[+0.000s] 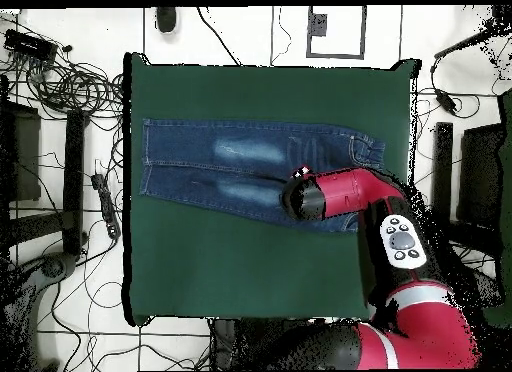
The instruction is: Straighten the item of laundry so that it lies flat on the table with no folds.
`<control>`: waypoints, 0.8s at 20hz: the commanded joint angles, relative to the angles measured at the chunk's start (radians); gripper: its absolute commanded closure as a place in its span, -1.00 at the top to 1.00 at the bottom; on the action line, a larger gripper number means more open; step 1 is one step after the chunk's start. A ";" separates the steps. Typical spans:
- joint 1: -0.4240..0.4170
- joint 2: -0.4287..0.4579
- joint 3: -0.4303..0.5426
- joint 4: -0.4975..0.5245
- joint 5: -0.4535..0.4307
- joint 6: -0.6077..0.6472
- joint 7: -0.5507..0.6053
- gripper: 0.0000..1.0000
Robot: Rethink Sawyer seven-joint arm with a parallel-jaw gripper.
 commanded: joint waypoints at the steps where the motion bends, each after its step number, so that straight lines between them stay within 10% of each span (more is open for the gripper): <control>1: -0.029 0.007 0.042 0.070 0.014 -0.025 -0.107 1.00; 16: -0.055 -0.204 0.095 0.166 0.107 0.106 -0.188 1.00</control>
